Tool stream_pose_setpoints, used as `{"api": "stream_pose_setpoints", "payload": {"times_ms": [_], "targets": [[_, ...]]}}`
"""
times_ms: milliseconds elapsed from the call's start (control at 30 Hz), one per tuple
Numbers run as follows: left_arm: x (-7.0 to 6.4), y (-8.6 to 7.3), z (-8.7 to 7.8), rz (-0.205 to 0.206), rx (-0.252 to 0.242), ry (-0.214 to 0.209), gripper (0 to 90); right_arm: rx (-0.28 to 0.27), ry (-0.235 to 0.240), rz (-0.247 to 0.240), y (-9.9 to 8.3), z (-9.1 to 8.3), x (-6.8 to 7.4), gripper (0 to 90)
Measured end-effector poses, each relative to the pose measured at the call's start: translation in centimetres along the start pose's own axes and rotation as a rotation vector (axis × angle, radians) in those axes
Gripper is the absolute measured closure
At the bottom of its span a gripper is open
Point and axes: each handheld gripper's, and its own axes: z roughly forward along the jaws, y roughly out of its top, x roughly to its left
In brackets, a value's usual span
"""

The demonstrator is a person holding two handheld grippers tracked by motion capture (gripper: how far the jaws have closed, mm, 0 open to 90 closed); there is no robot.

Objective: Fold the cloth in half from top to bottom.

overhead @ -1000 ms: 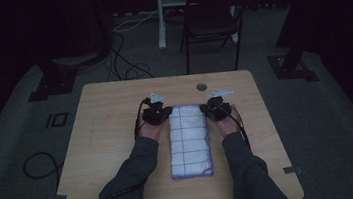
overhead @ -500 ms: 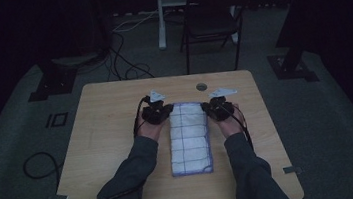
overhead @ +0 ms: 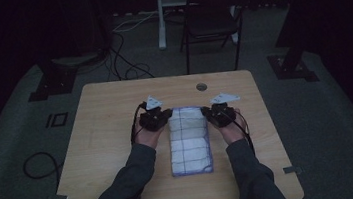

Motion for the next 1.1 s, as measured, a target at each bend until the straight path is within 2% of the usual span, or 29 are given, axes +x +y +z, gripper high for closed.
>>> {"api": "stream_pose_setpoints", "payload": {"times_ms": [367,600,733,1100], "targets": [[-0.7,-1.2,-1.4,0.002,-0.011,-0.020,87.4,-0.008,0.020,-0.036,-0.6,-1.4,1.2,85.4],[-1.4,-1.9,-2.0,0.003,-0.022,-0.031,87.3,-0.012,0.030,-0.028,-1.4,-2.0,1.5,85.3],[-1.6,-2.3,-2.5,-0.005,-0.026,-0.040,87.3,-0.026,0.060,0.008,-1.9,-2.5,1.5,85.2],[-2.5,-3.1,-3.2,0.019,-0.022,-0.053,87.2,-0.029,0.071,0.008,-3.2,-3.4,2.2,85.2]]}}
